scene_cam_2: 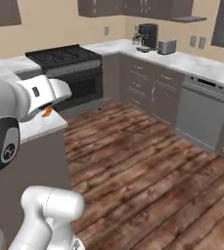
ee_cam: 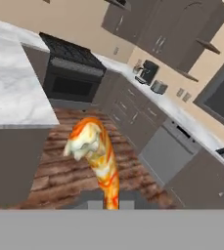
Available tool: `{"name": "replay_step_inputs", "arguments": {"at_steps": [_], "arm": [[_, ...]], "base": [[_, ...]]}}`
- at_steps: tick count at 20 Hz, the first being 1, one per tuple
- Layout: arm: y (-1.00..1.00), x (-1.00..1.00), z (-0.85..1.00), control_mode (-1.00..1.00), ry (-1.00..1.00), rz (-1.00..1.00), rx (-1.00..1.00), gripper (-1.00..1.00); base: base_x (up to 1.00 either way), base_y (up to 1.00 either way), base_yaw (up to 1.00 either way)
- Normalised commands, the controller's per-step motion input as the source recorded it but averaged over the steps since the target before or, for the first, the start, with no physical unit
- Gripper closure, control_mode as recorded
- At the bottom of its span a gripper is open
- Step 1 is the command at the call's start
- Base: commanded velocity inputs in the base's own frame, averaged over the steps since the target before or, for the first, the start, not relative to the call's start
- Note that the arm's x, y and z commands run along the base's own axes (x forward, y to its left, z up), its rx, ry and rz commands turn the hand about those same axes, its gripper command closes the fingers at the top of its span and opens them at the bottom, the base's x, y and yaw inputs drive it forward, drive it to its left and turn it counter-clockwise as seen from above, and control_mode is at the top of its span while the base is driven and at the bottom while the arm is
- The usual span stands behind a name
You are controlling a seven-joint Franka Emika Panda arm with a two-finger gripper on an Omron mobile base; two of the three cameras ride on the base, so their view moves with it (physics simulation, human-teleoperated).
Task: Open the fridge, remove the pear, bell pepper, and shrimp, and place them on any counter.
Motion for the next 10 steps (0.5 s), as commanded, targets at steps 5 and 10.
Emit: {"name": "replay_step_inputs", "arguments": {"at_steps": [5,10], "arm": [[0.00,0.00,0.00,1.00,0.00,0.00,0.00,1.00],[0.00,0.00,0.00,1.00,0.00,0.00,0.00,1.00]], "base": [[-0.34,0.03,0.98],[-0.05,0.01,0.85]]}}
